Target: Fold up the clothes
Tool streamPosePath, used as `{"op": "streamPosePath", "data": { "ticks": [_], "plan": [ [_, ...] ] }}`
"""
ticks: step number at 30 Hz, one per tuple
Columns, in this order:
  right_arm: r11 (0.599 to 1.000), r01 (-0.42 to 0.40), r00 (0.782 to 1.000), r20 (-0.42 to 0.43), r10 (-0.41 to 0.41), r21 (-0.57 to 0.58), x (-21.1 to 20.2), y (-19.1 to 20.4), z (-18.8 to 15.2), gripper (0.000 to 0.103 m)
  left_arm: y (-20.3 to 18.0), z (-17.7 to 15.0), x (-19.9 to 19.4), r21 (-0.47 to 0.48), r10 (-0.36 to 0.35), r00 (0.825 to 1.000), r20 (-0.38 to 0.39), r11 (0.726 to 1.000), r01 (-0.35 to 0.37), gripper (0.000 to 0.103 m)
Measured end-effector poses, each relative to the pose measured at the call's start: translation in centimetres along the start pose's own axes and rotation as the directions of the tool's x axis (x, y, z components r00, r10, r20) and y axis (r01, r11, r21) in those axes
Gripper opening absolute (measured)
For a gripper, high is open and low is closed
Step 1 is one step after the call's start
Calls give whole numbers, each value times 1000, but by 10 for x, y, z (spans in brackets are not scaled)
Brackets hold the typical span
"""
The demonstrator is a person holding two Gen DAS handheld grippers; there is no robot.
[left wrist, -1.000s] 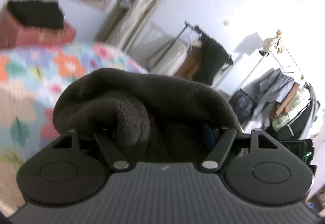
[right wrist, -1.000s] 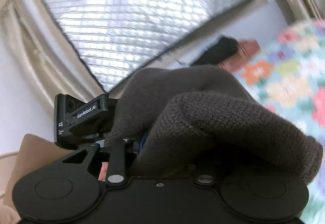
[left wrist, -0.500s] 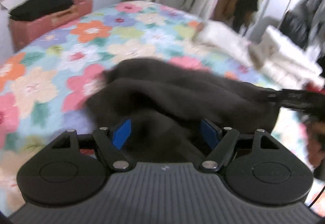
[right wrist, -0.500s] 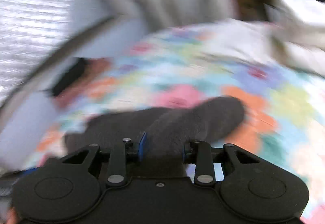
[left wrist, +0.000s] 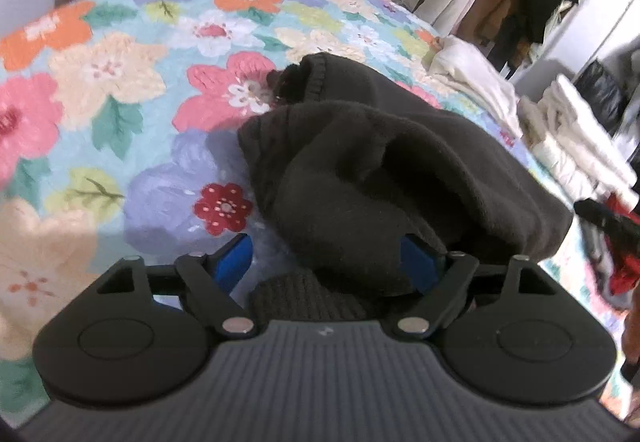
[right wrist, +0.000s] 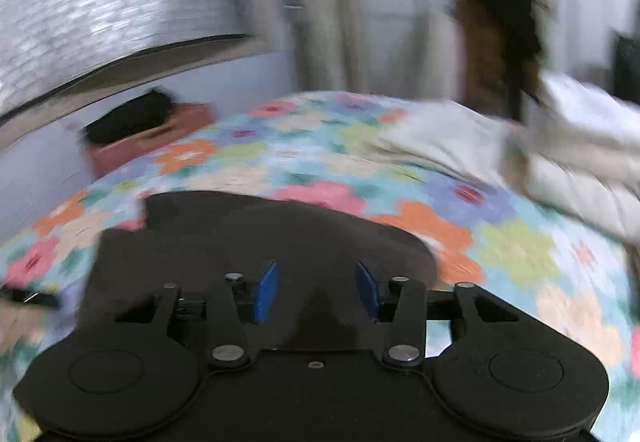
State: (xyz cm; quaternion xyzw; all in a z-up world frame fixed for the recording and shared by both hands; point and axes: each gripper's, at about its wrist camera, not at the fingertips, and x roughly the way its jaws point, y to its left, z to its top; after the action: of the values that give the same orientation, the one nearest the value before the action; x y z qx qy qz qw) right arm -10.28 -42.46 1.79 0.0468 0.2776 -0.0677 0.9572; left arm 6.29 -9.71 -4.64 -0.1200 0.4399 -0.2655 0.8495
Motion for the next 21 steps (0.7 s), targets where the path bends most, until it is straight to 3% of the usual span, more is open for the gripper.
{"op": "streamPosePath", "data": {
  "ticks": [2, 6, 13, 16, 19, 21],
  "plan": [
    [994, -78, 997, -25, 76, -74, 5, 22, 10, 56, 5, -1, 9, -45, 9, 999, 38, 999, -7, 95],
    [965, -242, 968, -97, 232, -102, 21, 52, 13, 58, 17, 0, 33, -144, -24, 1000, 11, 989, 26, 96],
    [957, -218, 969, -160, 189, -190, 60, 91, 22, 59, 43, -7, 69, -288, -15, 999, 47, 957, 28, 93],
    [963, -171, 971, -201, 129, -210, 77, 105, 27, 59, 42, -1, 70, -274, -125, 991, 52, 952, 134, 42],
    [963, -119, 971, -230, 62, -240, 98, 115, 31, 58, 44, 1, 64, -292, -208, 975, 84, 930, 224, 20],
    [962, -153, 971, -216, 103, -226, 100, 114, 37, 58, 41, 4, 57, -266, -237, 966, 102, 930, 256, 20]
  ]
}}
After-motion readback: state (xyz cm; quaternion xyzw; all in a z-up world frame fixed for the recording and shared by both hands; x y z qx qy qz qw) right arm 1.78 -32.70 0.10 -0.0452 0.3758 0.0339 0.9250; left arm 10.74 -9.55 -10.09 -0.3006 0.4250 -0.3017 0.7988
